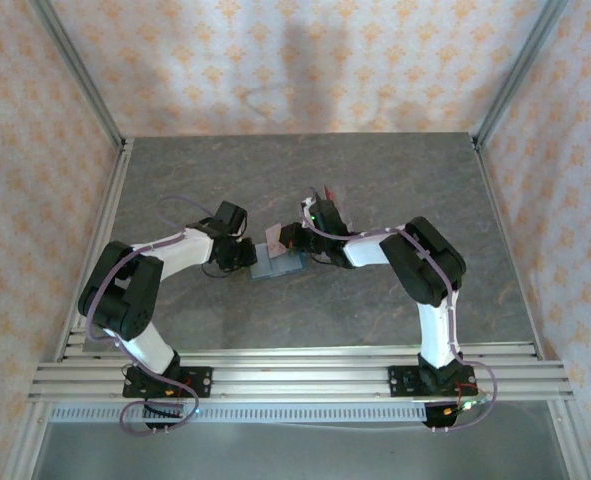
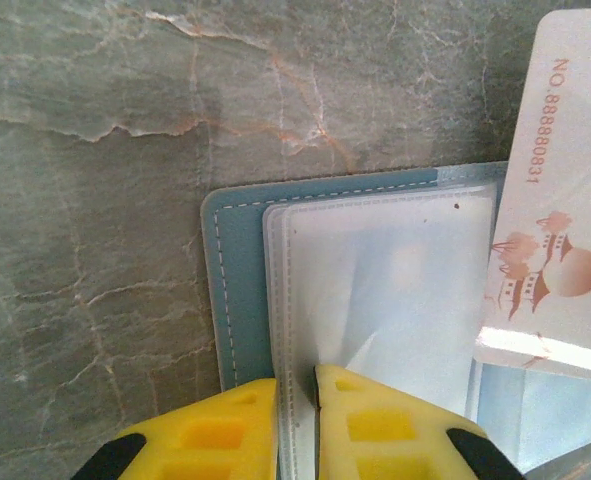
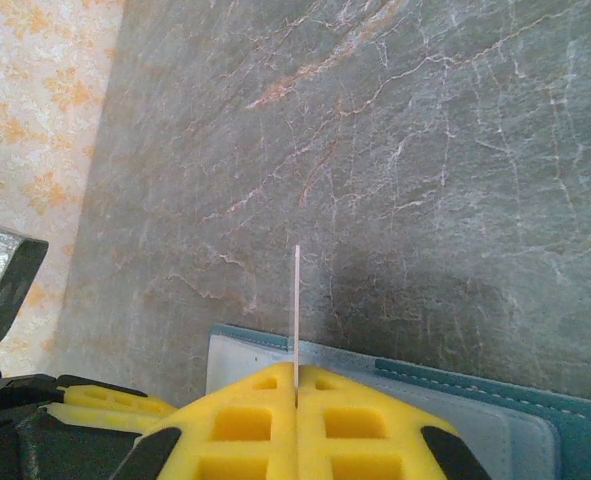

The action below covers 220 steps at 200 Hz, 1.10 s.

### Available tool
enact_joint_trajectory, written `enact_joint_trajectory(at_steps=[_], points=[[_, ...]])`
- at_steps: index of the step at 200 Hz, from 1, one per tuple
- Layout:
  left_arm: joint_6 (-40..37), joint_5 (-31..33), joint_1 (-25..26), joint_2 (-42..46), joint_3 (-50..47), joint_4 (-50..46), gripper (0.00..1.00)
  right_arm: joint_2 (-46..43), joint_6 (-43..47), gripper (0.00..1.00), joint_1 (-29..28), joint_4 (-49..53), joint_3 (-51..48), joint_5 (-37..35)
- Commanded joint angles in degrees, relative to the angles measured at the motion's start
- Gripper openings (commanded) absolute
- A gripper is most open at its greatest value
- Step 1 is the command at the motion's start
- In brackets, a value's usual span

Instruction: Put the credit cards into the card holder

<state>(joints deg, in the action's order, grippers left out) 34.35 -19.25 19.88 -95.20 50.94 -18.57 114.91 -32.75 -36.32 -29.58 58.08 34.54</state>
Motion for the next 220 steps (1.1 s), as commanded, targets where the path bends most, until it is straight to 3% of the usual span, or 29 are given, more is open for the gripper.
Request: enact_joint_trajectory(at_steps=[1, 93, 220], points=[[-1.29, 1.13, 0.42, -2.01, -1.28, -2.8, 0.16, 0.6, 1.4, 0.0, 0.02, 0.42, 1.32, 0.84], [-1.22, 1.11, 0.42, -2.11, -1.28, -2.81, 0.16, 1.27, -1.62, 0.0, -0.6, -3.26, 0.63, 2.46], [-1.21, 1.09, 0.38, -2.34, -1.09, -2.88, 0.15, -0.89, -1.16, 0.0, -1.82, -0.62, 0.29, 2.11]])
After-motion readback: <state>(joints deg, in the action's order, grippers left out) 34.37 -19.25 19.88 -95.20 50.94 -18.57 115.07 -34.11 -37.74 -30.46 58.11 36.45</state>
